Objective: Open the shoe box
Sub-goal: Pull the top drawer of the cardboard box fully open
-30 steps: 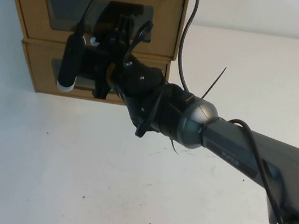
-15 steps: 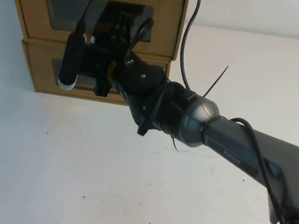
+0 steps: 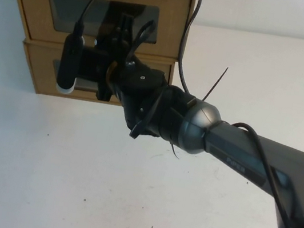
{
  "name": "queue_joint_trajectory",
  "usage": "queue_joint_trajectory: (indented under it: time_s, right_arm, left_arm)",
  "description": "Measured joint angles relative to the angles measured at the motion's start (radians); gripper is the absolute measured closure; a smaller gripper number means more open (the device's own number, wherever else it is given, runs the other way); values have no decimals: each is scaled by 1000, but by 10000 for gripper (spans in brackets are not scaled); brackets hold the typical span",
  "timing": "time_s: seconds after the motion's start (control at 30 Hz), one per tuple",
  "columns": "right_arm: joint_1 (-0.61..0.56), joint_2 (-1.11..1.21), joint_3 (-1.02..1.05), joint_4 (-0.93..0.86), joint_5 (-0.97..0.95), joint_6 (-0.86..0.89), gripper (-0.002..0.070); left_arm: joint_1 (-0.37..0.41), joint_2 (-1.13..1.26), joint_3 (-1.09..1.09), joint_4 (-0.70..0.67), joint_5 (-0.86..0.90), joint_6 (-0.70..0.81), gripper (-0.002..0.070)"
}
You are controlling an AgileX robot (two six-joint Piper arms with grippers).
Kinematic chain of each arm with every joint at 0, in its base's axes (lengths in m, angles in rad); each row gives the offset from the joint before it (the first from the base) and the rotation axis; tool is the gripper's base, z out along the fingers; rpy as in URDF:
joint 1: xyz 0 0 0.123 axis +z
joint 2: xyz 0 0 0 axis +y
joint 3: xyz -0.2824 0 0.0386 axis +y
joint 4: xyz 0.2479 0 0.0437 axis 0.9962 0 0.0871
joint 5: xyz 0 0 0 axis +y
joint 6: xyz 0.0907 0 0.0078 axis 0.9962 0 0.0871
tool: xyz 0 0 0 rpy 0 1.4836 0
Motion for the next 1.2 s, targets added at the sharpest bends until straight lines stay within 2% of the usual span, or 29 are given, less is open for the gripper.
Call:
queue_joint_trajectory:
  time_s: [0.1,0.2,0.43,0.63,0.7,0.77,0.97,1.07,1.2]
  right_arm:
    - [9,-35,41,59,24,-45,643]
    - [21,-61,95,90,46,-51,675]
    - [46,-123,209,108,51,-54,687]
    - [48,-127,206,88,44,-5,685]
    - [42,-127,194,62,37,53,665]
    - [33,-127,174,41,19,113,608]
    - [9,-129,134,15,-4,175,351]
    - [4,-129,132,11,-4,178,314]
    - [4,-129,131,1,-12,178,328]
  left_arm:
    - [-3,2,0,-12,7,-2,680]
    - [-3,2,0,-12,7,-2,680]
    - [-3,2,0,-12,7,-4,680]
    - [-3,2,0,-12,7,-4,680]
    - [-3,2,0,-12,7,-4,680]
    - [-3,2,0,-12,7,-4,680]
    - [-3,2,0,-12,7,-4,680]
    - [-3,2,0,-12,7,-4,680]
    - [-3,2,0,-12,7,-4,680]
